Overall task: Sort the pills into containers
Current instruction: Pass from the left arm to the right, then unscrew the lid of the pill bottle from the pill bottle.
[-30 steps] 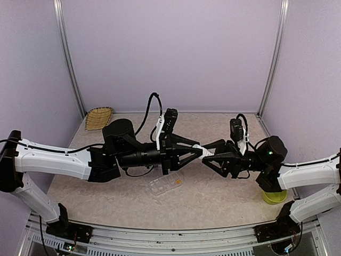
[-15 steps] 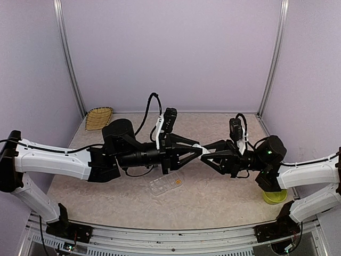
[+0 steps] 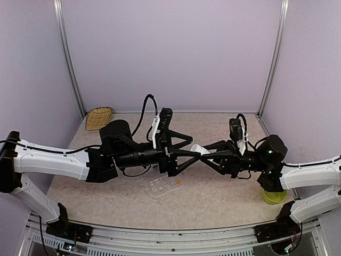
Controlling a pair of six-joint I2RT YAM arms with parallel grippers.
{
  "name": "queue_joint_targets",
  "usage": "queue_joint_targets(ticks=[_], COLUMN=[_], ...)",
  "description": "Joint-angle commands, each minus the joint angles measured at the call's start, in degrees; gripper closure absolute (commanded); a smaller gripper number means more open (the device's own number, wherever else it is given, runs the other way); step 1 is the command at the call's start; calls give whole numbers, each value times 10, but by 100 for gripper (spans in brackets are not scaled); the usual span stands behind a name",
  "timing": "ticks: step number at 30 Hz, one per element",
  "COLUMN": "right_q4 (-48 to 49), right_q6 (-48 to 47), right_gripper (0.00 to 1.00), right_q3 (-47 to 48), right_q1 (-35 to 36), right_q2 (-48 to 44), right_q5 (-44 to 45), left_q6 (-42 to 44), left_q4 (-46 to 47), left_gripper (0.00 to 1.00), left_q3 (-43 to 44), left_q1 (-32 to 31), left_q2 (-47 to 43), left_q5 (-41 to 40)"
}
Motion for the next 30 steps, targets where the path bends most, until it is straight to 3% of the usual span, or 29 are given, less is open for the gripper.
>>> queue_joint_targets(ticks=[1,9,19,27,30], right_q4=[-65,-100,-136,-139,-139], right_q6=[-22,-15,88,133,135], right_gripper=[91,91,97,96,96], right_q3=[7,21,59,62,61], right_q1=[7,22,24,24,24], right_q2=[-32,-26,-31,-35,-33], right_q5=[36,40,-6,-28,-29], left_q6=[-13,-21,164,223,233], left_q4=[18,40,-66,-87,-94], left_gripper=[2,1,15,18,29], left_q3=[-26,-44,-22,-16,-7], left_q1=[12,43,47,32,29], left_q2=[-39,-33,-55,-68,-62], left_q5=[15,100,175,145,141])
